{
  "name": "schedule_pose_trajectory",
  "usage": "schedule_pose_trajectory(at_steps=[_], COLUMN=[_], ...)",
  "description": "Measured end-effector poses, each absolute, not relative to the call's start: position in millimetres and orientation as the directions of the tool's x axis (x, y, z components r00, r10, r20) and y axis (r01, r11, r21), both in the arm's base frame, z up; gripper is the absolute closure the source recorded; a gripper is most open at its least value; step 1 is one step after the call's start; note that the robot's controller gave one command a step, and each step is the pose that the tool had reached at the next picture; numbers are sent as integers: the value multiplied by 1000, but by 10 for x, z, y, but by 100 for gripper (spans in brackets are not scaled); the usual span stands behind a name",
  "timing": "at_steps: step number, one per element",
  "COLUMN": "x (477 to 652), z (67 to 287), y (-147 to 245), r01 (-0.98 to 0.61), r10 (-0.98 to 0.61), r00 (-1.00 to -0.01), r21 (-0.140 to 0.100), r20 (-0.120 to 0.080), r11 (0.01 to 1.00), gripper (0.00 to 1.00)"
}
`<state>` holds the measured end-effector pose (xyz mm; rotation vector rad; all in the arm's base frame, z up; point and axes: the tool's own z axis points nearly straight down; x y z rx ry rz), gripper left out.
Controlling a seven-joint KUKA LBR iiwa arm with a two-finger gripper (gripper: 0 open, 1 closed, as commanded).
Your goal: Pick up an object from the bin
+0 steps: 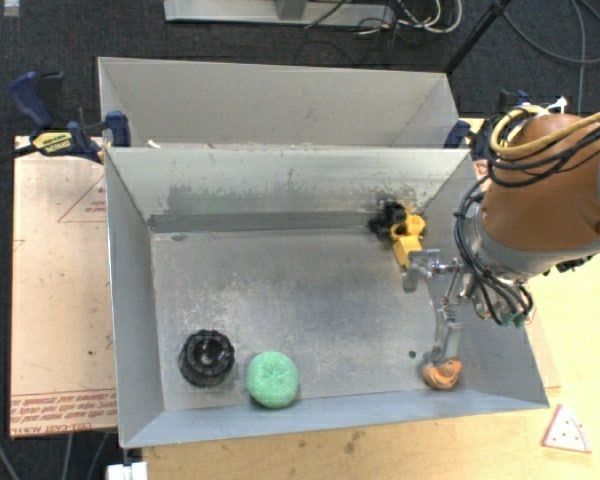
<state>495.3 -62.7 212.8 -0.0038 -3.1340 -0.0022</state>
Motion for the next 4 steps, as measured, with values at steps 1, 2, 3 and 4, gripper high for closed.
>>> schedule_pose_trajectory(at_steps=[1, 2, 3, 4], x=[4970, 5222, 5235, 4907], z=[2170, 2474, 2570, 2273], y=[-624, -817, -849, -1103], r01=[0, -11, 17, -22], r10=[0, -11, 17, -22], r00=[-1000, -1000, -1000, -1000], r21=[0, 1, 0, 1], r20=[-1, -1, -5, -2], r11=[1000, 1000, 1000, 1000], gripper=[0, 0, 0, 0])
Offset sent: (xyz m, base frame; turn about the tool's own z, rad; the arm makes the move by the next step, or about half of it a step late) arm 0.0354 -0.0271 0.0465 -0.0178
